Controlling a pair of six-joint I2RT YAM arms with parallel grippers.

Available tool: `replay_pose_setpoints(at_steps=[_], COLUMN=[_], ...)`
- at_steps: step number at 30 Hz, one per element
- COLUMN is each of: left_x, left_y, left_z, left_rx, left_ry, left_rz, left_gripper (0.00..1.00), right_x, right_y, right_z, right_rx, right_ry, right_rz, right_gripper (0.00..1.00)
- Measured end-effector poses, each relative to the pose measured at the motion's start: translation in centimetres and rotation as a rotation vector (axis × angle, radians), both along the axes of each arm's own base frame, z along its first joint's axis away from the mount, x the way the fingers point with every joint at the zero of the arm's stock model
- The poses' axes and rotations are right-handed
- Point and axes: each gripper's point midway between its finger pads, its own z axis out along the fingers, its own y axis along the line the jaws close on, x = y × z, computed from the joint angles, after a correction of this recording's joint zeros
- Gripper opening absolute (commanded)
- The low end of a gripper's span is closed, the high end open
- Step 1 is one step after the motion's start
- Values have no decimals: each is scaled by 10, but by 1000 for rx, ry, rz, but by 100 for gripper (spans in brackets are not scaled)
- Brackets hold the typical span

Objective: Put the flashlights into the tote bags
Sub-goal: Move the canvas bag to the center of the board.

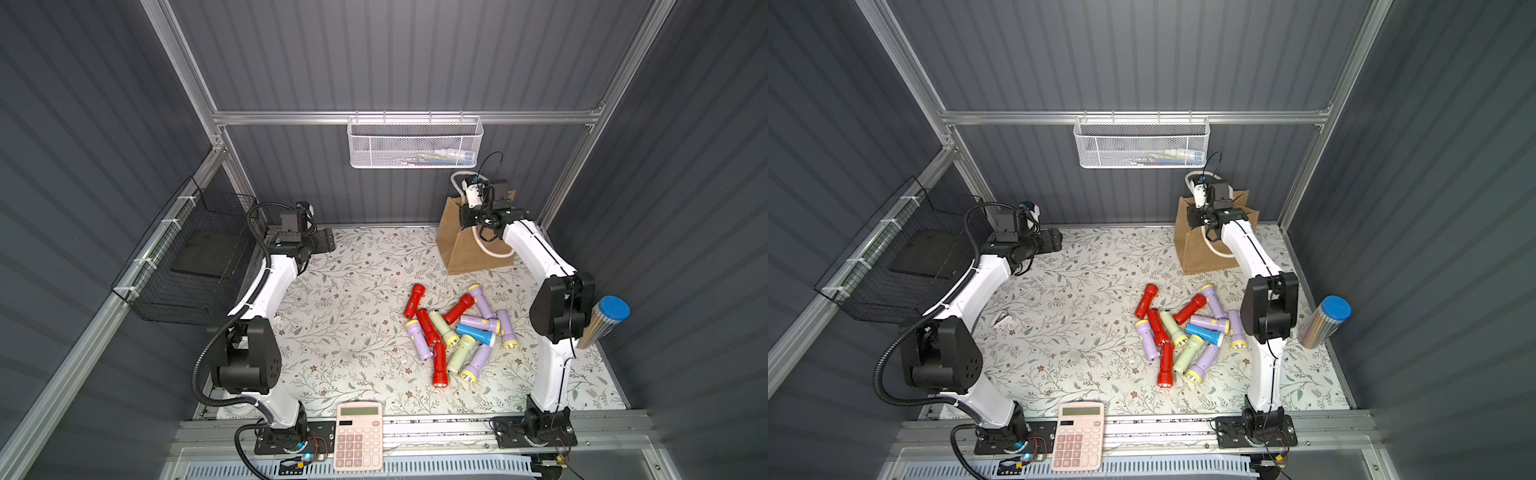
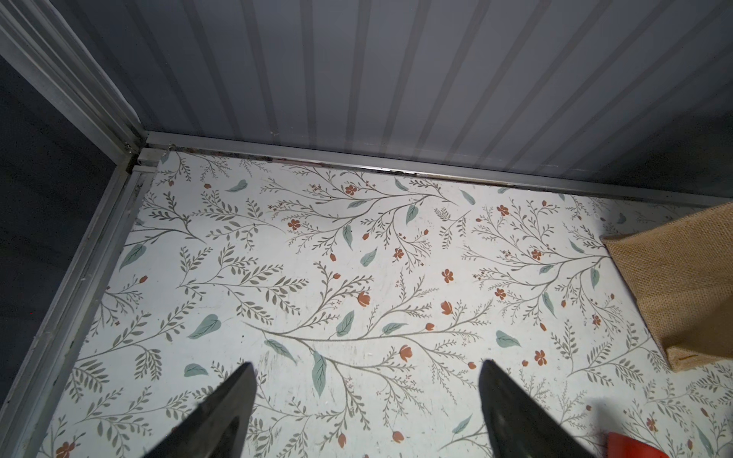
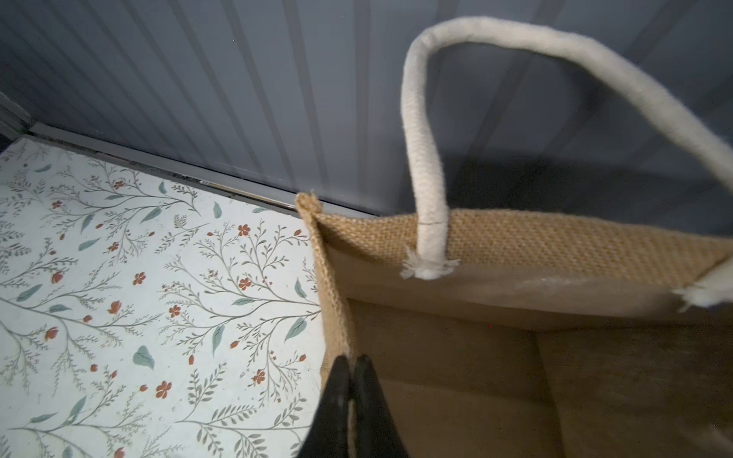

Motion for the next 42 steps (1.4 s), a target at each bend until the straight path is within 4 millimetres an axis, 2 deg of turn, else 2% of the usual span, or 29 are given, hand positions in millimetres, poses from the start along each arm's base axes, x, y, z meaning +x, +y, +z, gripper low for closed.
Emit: replay_pose_setpoints(at_steps=[8,15,23,27,35,38,42], left_x=[1,-4,-12,-18,-30,-36,-43], left_y=[2,3,4,7,13,16,24], left_z=[1,13,1,-2,24,30,36], left_rx=[0,-9,-12,-2,15,30,54], left_ry=[-6,-39,-13,-6,-66,-79,-95], left_rz=[11,23,28,39,59,65,97], left_gripper=[88,88,88,88,88,89,89], right_x=[-5,-17,-28,-32,-53,-69,-103], right_y=[16,49,87,117,194,221,252], right_z=[2,4,15,25,37,37,36], right_rx=[-2,-4,15,40,119,149,179], right_ry=[-8,-12,-40,-83,-145,-140,-109], right_rz=[83,187,281,336,503,584,736], right_gripper=[0,0,0,0,0,0,0])
